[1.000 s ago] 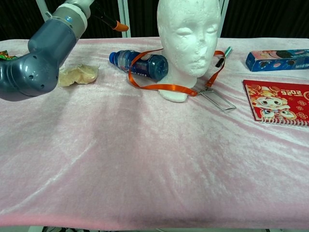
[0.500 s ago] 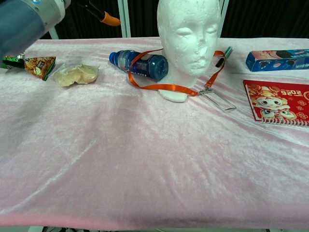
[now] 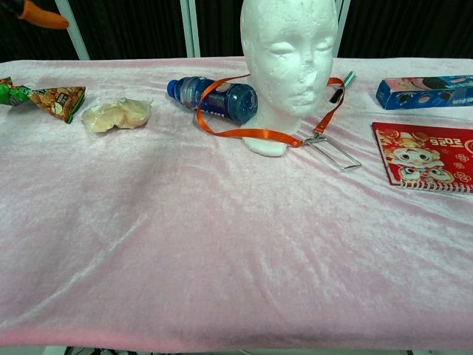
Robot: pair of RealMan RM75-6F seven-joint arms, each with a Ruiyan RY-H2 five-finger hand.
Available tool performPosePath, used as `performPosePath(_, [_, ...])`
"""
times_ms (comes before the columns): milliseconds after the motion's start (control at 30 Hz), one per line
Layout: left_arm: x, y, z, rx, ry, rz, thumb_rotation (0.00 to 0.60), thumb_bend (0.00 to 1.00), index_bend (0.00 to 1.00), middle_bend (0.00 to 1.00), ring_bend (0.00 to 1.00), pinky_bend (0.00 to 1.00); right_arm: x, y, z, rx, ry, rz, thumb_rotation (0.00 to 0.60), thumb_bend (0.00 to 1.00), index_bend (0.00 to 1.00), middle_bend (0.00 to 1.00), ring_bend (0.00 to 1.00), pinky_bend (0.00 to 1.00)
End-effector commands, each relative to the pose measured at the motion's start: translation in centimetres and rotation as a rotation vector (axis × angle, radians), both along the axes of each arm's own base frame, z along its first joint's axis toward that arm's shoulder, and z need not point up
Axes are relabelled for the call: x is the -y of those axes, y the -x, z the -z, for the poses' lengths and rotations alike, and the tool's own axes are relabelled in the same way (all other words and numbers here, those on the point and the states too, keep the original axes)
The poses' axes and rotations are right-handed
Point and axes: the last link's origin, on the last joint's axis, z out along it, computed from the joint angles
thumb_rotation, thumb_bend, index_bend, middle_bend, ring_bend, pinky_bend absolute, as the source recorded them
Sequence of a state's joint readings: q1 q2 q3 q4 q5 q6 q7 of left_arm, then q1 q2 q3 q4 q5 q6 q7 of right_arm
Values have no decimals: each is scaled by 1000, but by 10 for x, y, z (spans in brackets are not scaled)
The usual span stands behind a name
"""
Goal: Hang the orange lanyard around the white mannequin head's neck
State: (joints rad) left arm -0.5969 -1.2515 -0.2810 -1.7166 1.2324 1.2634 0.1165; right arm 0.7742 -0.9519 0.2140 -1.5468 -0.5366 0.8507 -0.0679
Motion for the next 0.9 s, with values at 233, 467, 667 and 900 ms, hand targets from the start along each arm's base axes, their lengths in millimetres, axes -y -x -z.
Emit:
performPosePath(233, [56,52,-14,5,52,-120,600,32,258,22,0,0,-63,-12,43,51,-254,2,600,885,278,1000,1000,1000])
performPosePath(467, [80,77,-23,-38,53,-164,600,32,258,22,0,0,-75,-37,82,193,-349,-27,600,954,278,1000,1000,1000])
performPosePath(667, [86,83,-25,-30,42,-169,600,32,258,22,0,0,-70,-49,114,248,-407,-36,600,969,278,1000,1000,1000])
performPosePath(900, [86,87,-24,-36,47,-173,600,32,258,22,0,0,-62,-65,146,287,-438,-54,600,980,278,1000,1000,1000])
